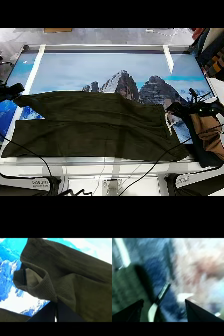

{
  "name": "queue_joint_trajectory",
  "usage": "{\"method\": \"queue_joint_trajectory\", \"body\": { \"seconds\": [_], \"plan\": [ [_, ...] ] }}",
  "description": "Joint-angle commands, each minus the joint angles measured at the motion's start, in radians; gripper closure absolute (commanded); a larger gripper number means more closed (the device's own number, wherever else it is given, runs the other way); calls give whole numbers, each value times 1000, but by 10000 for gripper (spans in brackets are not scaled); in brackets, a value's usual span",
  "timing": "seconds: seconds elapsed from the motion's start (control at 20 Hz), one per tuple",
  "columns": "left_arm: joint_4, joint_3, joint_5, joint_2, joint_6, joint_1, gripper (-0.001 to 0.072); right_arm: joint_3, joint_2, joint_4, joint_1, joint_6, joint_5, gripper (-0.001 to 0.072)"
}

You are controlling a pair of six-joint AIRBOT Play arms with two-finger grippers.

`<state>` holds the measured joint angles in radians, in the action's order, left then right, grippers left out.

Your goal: Fold the clothes and pants, and hang the long-sleeved shirts on hangers.

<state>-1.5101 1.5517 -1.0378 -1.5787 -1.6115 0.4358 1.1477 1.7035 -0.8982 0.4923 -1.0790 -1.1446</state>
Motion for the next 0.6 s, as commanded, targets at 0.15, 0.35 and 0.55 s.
{"method": "queue_joint_trajectory", "body": {
  "seconds": [0.15, 0.35, 0.55],
  "plan": [
    [29, 1, 0, 0, 0, -4, 686, -1, 74, 124, -50, 149, -137, 132],
    [29, 1, 1, 0, 0, -4, 686, 0, 73, 164, -90, 229, 1, 197],
    [29, 1, 1, 0, 1, -4, 686, 58, 72, 245, -90, 320, 42, 429]
  ]
}}
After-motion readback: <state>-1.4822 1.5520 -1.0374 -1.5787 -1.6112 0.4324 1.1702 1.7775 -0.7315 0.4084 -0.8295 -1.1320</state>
